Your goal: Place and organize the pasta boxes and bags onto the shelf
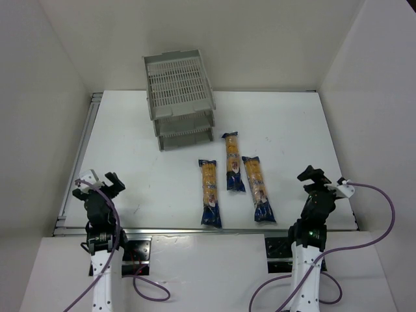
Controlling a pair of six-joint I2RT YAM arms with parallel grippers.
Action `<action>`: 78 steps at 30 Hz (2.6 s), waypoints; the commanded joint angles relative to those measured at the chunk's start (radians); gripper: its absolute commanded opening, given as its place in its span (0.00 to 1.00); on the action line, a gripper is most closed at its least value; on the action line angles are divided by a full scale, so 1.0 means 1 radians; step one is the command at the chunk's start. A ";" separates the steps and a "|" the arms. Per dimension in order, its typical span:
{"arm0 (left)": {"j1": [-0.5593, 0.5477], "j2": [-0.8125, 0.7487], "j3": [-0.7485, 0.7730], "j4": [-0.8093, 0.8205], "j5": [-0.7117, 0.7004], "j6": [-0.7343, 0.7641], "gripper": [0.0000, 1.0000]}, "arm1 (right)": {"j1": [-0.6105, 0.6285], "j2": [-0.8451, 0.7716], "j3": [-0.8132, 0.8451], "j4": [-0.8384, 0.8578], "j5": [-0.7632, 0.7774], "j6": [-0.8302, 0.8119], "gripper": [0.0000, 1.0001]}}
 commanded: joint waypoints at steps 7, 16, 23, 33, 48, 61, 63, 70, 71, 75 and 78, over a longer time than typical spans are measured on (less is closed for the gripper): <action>0.008 -0.016 0.104 0.179 0.514 0.734 1.00 | 0.003 -0.009 0.039 0.201 -0.132 -0.156 0.98; 0.008 -0.016 0.158 -0.436 0.694 1.841 1.00 | 0.003 -0.009 0.123 0.065 -0.558 -0.556 0.98; 0.008 -0.016 0.132 -0.524 0.568 1.941 1.00 | 0.003 -0.009 0.194 -0.333 -0.790 -1.433 0.99; 0.008 -0.016 0.152 -0.559 0.506 1.834 1.00 | 0.003 -0.009 0.088 -0.373 -0.577 -1.700 0.99; 0.008 -0.016 0.087 -0.197 0.250 1.720 1.00 | 0.003 0.075 0.275 -0.387 -0.482 -1.634 1.00; -0.022 0.828 0.848 -0.372 0.124 0.848 1.00 | 0.176 0.988 0.930 -0.517 -0.583 -0.955 0.99; -0.031 0.863 0.907 -0.418 0.190 0.716 1.00 | 0.208 1.002 0.898 -0.518 -0.583 -0.874 0.99; -0.031 1.021 0.938 -0.545 0.398 0.464 1.00 | 0.360 1.167 0.910 -0.500 -0.520 -0.656 0.93; -0.022 1.021 0.938 -0.545 0.440 0.442 1.00 | 0.419 1.206 0.919 -0.501 -0.490 -0.633 0.93; 0.012 1.062 0.928 -0.533 0.529 0.395 1.00 | 0.486 1.322 0.942 -0.501 -0.405 -0.584 0.93; 0.053 1.076 0.928 -0.533 0.520 0.386 1.00 | 0.561 1.397 0.962 -0.501 -0.375 -0.562 0.93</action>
